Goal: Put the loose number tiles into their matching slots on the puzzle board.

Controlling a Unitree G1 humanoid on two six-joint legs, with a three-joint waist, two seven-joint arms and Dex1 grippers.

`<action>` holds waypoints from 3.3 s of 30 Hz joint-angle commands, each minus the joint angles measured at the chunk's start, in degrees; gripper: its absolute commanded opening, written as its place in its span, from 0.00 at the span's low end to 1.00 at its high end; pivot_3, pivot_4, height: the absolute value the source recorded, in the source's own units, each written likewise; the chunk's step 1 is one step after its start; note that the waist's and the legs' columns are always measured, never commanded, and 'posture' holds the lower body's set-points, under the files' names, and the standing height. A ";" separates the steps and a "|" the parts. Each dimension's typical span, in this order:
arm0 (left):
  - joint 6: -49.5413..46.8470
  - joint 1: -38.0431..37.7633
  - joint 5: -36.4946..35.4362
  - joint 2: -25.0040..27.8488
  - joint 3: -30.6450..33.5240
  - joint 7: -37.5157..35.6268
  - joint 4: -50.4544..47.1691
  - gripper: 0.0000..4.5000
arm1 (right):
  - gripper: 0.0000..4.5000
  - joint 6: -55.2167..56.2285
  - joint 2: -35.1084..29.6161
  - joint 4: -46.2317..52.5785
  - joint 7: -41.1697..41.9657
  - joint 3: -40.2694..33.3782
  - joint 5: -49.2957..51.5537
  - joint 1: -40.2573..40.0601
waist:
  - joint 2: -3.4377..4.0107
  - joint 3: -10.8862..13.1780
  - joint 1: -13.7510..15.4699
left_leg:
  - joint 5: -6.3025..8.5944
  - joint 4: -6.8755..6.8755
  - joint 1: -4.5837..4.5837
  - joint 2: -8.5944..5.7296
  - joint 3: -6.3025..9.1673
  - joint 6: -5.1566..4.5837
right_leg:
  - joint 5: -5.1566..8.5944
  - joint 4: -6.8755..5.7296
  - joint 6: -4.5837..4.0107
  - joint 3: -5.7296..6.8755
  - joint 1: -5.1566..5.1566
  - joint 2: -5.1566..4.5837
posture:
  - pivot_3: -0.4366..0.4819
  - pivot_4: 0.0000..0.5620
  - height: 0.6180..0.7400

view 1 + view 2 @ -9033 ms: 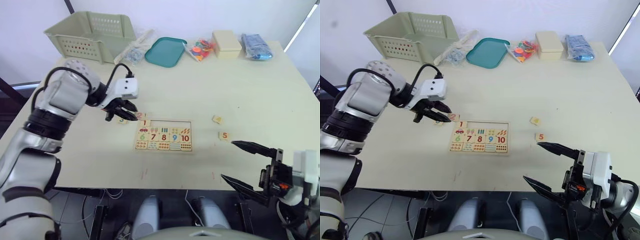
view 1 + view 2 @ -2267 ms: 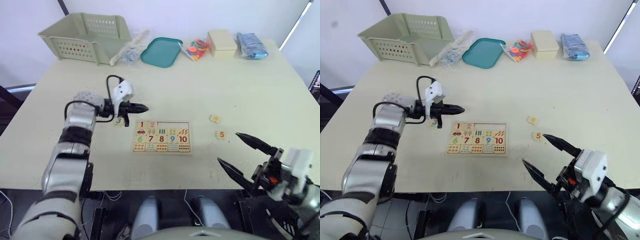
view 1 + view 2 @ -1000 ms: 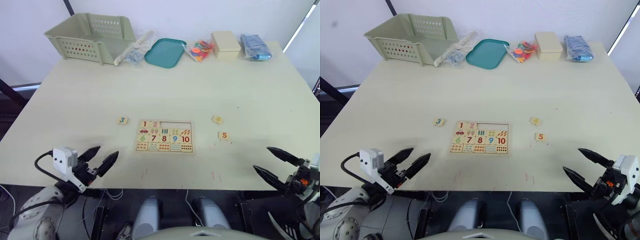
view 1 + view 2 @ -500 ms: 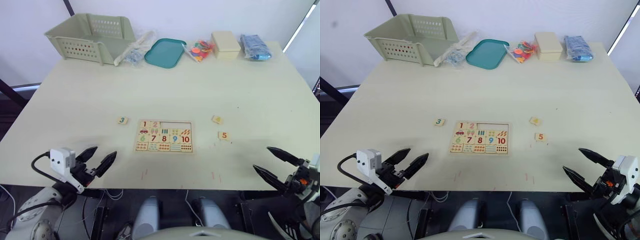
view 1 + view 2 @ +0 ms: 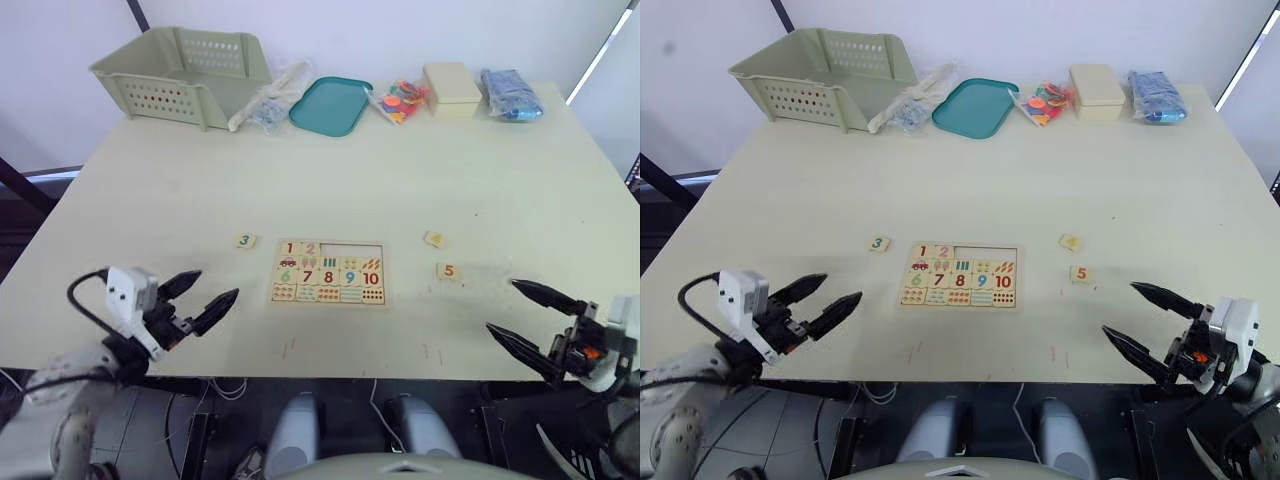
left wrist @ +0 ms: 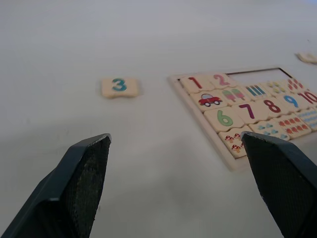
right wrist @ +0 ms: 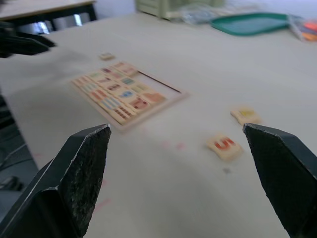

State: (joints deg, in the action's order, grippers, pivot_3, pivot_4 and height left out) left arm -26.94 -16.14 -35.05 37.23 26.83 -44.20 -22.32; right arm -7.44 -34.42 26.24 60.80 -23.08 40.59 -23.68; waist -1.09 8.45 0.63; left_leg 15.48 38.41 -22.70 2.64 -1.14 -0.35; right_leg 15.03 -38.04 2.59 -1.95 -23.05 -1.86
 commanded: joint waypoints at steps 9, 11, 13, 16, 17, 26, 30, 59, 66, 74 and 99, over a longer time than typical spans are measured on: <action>15.28 31.52 11.05 18.65 -15.99 -32.75 38.53 0.99 | 1.00 -6.14 -5.74 10.11 -0.18 0.51 5.84 2.27 | -0.01 0.03 0.15 | 0.00 -0.01 -0.05 -0.01 0.00 0.00 | -0.01 0.05 0.01 0.07 -0.01 0.01 | 0.48 0.27 1.00; 18.71 39.06 14.46 18.27 -19.49 -35.90 47.66 0.99 | 1.00 -6.07 -5.81 11.00 -1.01 0.52 5.46 2.70 | -0.04 0.04 0.15 | 0.00 -0.01 -0.06 -0.01 0.02 0.00 | -0.01 0.04 0.01 0.08 -0.01 0.03 | 0.48 0.27 1.00; 21.04 45.50 17.36 17.32 -21.96 -37.10 56.03 0.99 | 1.00 -5.88 -5.63 12.24 -2.06 0.31 5.11 2.43 | -0.10 0.05 0.13 | 0.00 0.00 -0.08 0.00 0.04 0.00 | -0.01 0.03 0.01 0.09 -0.02 0.07 | 0.48 0.27 1.00; 22.83 52.22 20.09 14.64 -23.68 -35.90 65.19 0.99 | 1.00 -5.17 -4.82 13.97 -3.44 -0.37 4.58 0.92 | -0.11 0.05 0.10 | 0.00 0.01 -0.12 0.00 0.05 0.00 | -0.01 0.04 0.01 0.09 -0.03 0.07 | 0.48 0.27 1.00; 22.42 52.81 20.04 13.70 -23.39 -34.89 66.16 0.99 | 1.00 -4.97 -4.47 14.69 -3.96 -0.39 4.33 0.28 | -0.11 0.05 0.12 | 0.00 0.01 -0.13 -0.01 0.04 0.00 | -0.01 0.05 0.02 0.07 -0.03 0.06 | 0.48 0.27 1.00; 5.31 35.00 11.71 4.24 -12.84 -14.01 39.02 0.99 | 1.00 -4.11 -2.30 17.48 -6.06 0.28 3.03 -2.57 | -0.14 0.06 -1.09 | 0.00 0.01 -0.12 0.11 0.12 0.00 | -0.02 -0.04 0.02 0.05 -0.05 -0.01 | 0.48 0.27 1.00; -3.32 29.57 11.97 -2.87 -9.87 3.45 23.07 0.99 | 1.00 -4.19 -2.52 16.61 -5.64 0.53 3.63 -1.65 | -0.15 0.03 -0.85 | 0.00 0.02 -0.09 0.08 0.34 0.00 | -0.03 -0.07 0.03 0.08 0.00 -0.10 | 0.48 0.27 1.00; -15.50 27.29 17.12 -11.92 -14.56 27.31 7.75 0.99 | 1.00 -6.22 -5.77 12.15 -1.82 0.17 5.88 2.83 | -0.18 0.02 0.06 | 0.00 0.03 -0.08 -0.05 0.13 0.01 | -0.03 -0.02 0.03 0.07 0.01 -0.05 | 0.48 0.27 1.00; -15.50 27.79 18.01 -13.22 -14.57 28.99 9.10 0.99 | 1.00 -6.95 -6.36 12.89 -2.26 -0.39 6.44 2.45 | -0.19 0.02 0.09 | 0.00 0.03 -0.08 -0.06 0.12 0.01 | -0.03 -0.02 0.03 0.07 0.01 -0.06 | 0.48 0.27 1.00; -14.41 27.24 18.85 -13.80 -15.38 29.58 9.67 0.71 | 1.00 -7.50 -6.40 13.60 -2.61 -0.72 6.82 1.93 | -0.18 0.02 0.10 | 0.00 0.03 -0.08 -0.06 0.13 0.00 | -0.03 -0.02 0.03 0.08 0.01 -0.06 | 0.48 0.27 1.00; -35.62 10.90 9.30 -16.13 -7.25 34.12 -19.24 0.38 | 1.00 -8.63 -7.07 11.58 -0.01 -0.11 7.86 3.08 | -0.19 0.02 0.21 | 0.00 0.02 -0.07 -0.06 0.17 0.00 | -0.03 0.00 0.03 0.06 0.01 -0.07 | 0.48 0.27 1.00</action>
State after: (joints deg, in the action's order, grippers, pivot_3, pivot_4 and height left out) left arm -61.45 -5.37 -25.00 21.20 18.14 -10.85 -38.55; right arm -16.03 -41.22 37.09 60.32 -22.31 47.23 -20.70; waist -1.28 8.47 0.84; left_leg 15.48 38.43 -22.77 2.56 -0.98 -0.35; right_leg 15.00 -38.03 2.62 -1.87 -23.02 -1.94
